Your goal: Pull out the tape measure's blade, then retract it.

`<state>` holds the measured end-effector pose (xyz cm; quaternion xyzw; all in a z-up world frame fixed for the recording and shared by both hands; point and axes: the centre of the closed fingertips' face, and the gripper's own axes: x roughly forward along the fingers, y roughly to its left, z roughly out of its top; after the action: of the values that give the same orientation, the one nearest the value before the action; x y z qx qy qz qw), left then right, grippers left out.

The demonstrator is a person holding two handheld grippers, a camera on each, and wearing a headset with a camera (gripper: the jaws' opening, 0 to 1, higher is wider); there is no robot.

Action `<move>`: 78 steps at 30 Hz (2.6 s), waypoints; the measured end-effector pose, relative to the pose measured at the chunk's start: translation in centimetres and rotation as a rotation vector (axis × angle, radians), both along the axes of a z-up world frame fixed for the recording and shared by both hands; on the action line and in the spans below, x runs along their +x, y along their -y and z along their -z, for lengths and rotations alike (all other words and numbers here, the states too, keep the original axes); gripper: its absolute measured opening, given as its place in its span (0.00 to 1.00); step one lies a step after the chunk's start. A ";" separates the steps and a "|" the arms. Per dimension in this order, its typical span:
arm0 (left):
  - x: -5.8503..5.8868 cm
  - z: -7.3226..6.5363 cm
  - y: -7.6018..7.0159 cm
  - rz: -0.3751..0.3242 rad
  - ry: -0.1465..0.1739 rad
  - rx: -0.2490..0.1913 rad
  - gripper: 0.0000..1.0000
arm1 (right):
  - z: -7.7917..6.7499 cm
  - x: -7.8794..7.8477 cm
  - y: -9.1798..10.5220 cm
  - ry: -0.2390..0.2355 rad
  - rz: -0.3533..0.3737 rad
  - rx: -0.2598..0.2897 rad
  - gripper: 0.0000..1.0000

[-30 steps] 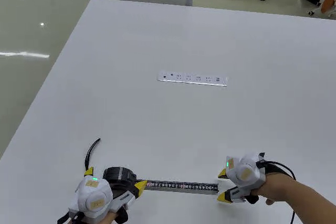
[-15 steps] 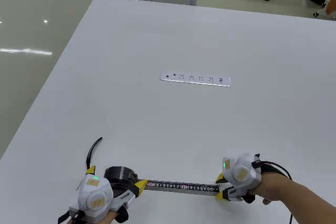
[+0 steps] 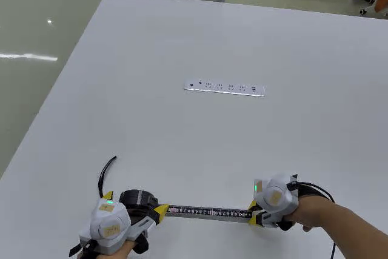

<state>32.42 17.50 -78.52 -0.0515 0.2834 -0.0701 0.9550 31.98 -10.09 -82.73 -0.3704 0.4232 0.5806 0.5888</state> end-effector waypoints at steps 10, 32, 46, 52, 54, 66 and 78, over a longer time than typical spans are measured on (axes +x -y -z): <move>-0.3 1.2 0.1 -0.037 -0.067 -0.064 0.69 | 0.2 -0.4 0.1 0.015 0.027 -0.086 0.14; -0.3 1.9 -0.2 -0.028 -0.118 -0.025 0.63 | 0.1 -0.4 0.0 0.022 0.089 -0.026 0.14; -0.2 1.9 -0.1 0.011 -0.125 -0.045 0.63 | 0.0 -0.6 -0.2 -0.009 0.107 0.029 0.14; -0.2 1.9 -0.2 0.012 -0.126 -0.055 0.63 | -0.1 -0.4 -0.5 0.001 0.110 0.045 0.14; -0.2 2.0 -0.2 0.012 -0.128 -0.058 0.63 | -0.1 -0.4 -0.5 0.000 0.111 0.045 0.14; -0.2 1.9 -0.2 0.019 -0.127 -0.077 0.63 | -0.1 -0.2 -1.2 -0.007 0.127 0.053 0.14; -0.3 1.8 -0.1 0.024 -0.129 -0.075 0.63 | -0.1 -0.3 -1.6 -0.008 0.132 0.059 0.14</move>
<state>32.11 17.62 -80.30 -0.0881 0.3421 -0.0886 0.9313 31.72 -8.47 -82.65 -0.3219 0.4317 0.5540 0.6349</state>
